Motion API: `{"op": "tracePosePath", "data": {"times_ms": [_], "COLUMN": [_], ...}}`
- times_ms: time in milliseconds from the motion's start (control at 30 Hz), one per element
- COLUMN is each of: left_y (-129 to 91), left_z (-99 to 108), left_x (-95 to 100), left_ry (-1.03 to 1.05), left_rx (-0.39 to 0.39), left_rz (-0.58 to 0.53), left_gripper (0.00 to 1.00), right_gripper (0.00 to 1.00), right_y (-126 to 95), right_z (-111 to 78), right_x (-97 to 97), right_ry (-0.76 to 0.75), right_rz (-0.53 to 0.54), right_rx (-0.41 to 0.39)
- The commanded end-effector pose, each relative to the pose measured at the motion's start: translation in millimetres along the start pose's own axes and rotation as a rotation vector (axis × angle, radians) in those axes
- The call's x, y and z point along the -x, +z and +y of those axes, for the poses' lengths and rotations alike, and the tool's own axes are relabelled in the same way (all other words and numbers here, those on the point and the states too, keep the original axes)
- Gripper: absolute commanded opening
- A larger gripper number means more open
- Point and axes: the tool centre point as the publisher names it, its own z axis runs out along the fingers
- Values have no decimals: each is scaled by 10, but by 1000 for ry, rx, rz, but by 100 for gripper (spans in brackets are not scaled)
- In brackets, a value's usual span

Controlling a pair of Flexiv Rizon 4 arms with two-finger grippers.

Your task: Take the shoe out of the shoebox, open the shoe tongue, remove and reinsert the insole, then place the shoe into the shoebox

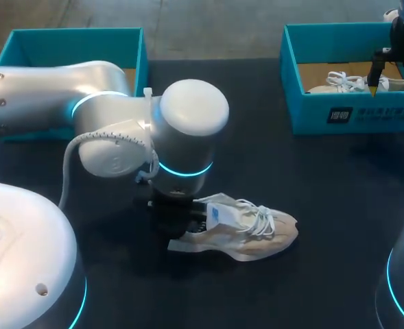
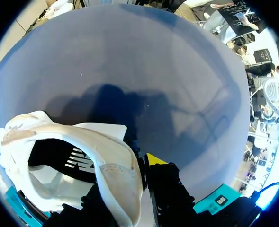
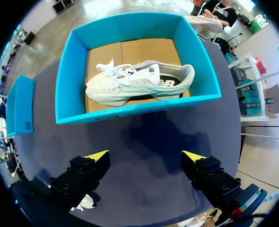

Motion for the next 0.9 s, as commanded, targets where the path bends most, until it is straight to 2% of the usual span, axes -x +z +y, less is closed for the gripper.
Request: {"op": "tracePosePath", "data": {"times_ms": [33,433,900], "left_y": [64,142,10], "left_z": [-5,49,23], "left_x": [-26,-63,-91], "left_ry": [-3,-6,37], "left_rx": [-10,-34,-42], "left_rz": [-7,-18,-115], "left_gripper": [0,0,48], "right_gripper": [100,100,100], "right_y": [3,3,3], "right_z": [-8,-8,-8], "right_x": [-1,-1,-1], "right_ry": [1,1,1], "right_rz": [0,0,0], "right_rx": [2,2,2]}}
